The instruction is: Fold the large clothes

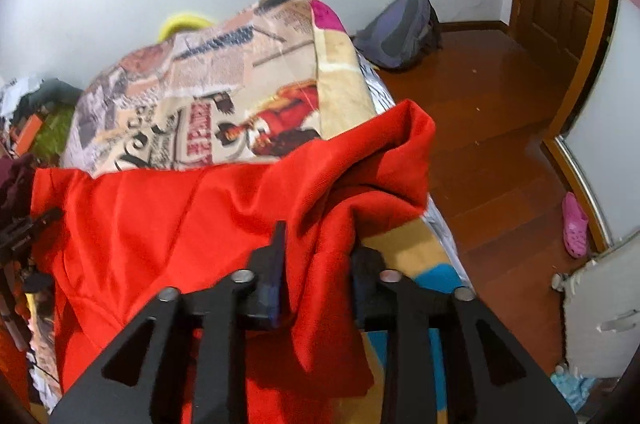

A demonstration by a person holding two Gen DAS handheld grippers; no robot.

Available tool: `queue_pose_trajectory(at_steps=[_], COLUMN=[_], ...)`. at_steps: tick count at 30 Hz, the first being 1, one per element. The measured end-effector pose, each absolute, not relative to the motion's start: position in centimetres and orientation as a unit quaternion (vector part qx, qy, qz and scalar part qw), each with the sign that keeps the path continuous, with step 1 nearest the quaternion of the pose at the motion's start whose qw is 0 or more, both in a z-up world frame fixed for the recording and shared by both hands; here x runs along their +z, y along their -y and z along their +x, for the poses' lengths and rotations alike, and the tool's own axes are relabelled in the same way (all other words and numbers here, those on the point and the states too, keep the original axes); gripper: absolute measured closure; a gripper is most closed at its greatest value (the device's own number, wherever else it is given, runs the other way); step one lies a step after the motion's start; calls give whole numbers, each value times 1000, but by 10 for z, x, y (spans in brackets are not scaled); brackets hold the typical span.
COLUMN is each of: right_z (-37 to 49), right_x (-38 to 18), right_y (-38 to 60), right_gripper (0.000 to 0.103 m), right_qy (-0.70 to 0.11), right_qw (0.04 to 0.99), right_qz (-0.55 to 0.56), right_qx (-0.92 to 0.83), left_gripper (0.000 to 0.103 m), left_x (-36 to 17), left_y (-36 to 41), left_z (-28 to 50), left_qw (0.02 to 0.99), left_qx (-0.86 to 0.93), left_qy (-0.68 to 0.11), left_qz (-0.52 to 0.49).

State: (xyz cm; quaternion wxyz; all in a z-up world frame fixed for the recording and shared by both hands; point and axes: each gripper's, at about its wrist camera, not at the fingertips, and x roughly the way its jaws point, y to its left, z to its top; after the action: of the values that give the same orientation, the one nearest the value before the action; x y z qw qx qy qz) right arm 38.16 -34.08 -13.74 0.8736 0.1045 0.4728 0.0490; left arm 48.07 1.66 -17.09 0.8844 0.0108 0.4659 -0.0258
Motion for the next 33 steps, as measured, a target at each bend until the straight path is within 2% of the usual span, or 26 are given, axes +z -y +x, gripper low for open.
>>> queue_pose_trajectory(at_steps=[6,9,12,16,21,23,33], right_z=[360,337,321,288,251,236,183], right_x=[-132,-122,-113,-91,-71,-68,-109], right_y=[346,349,346,334,320,316,314], right_gripper=[65,61,61,60,47,47,46], right_qy=[-493,-486,-482,-464,-437,-430,-469], right_qw=[864,866,867,880,894,897,876], right_qz=[99,107,111,78,62,60,98], right_qx=[42,44,57,64,78,81,48], left_gripper=[55,54,48,46,39,35,34], left_x=[-177,-176,-172,-159,-144,-141,-182], left_y=[-12,-10,-6,-4,-17,-26,-97], left_z=[451,429,401,364,321,306,265], left_qw=[870,866,865,872,879,881,859], left_qx=[-40,-55,-70,-80,-98,-96,-62], left_qy=[-490,-496,-495,-478,-463,-460,-508], left_qz=[40,38,41,62,61,57,17])
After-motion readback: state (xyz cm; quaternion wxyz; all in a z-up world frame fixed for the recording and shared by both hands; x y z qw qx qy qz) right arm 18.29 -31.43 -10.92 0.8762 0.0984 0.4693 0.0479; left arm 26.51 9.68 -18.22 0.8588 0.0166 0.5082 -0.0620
